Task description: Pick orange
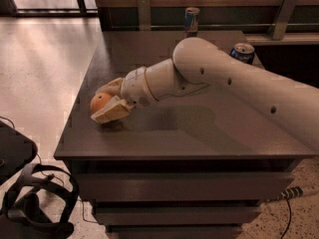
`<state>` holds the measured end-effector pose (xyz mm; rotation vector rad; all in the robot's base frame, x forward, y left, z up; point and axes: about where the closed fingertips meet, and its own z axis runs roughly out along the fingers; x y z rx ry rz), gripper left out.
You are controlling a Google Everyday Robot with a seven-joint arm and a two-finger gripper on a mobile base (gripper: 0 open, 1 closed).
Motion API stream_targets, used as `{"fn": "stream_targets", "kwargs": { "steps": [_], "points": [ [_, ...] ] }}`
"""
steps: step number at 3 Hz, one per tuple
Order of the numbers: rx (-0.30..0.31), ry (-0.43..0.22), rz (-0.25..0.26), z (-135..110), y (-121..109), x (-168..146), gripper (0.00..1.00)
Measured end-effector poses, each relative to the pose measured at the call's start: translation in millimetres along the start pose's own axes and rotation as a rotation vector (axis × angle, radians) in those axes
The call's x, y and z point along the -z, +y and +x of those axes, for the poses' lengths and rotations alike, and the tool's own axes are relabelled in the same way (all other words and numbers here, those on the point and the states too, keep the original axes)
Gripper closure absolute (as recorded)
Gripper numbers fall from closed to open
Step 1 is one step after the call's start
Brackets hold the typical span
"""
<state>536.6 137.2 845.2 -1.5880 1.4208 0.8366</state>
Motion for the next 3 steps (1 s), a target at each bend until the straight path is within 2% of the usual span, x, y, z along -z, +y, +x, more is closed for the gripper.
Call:
{"fn": "stream_targets", "kwargs": {
  "steps": [1, 2, 3],
  "points": [
    [0.059, -0.026, -0.042, -22.5, -7.2, 1.3, 1.0],
    [0.15, -0.05, -0.062, -60.8, -14.1, 12.2, 1.0],
    [0.217, -0.065, -0.069, -88.0, -17.2, 22.4, 1.0]
  ]
}}
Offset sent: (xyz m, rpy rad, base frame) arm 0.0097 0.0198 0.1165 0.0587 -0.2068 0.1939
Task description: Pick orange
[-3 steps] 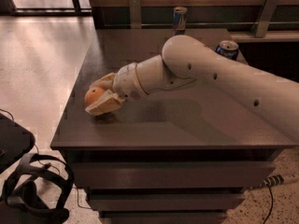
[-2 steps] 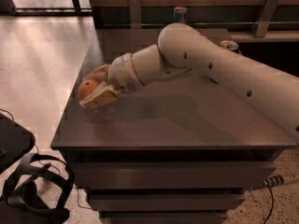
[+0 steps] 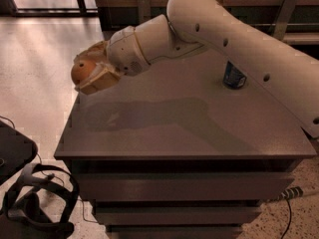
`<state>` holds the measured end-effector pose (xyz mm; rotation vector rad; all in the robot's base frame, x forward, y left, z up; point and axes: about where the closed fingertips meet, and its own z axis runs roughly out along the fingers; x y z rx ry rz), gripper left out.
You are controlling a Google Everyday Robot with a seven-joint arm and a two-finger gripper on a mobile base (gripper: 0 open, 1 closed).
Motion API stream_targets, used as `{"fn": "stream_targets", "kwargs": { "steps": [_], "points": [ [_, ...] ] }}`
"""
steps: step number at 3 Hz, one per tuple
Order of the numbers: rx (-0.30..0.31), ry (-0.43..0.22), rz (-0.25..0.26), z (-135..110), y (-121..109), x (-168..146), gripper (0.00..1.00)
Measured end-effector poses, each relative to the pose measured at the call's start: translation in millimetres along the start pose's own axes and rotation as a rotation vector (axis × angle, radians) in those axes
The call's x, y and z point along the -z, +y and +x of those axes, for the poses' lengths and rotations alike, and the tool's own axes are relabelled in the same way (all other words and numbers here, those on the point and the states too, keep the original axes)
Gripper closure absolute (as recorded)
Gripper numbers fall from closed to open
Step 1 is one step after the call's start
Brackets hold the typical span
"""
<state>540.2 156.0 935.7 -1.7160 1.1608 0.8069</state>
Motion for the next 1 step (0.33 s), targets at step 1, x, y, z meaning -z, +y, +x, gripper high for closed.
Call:
{"fn": "stream_targets", "kwargs": {
  "steps": [1],
  "points": [
    [0.083, -0.01, 0.008, -28.6, 1.4, 12.8, 1.0]
  ]
}}
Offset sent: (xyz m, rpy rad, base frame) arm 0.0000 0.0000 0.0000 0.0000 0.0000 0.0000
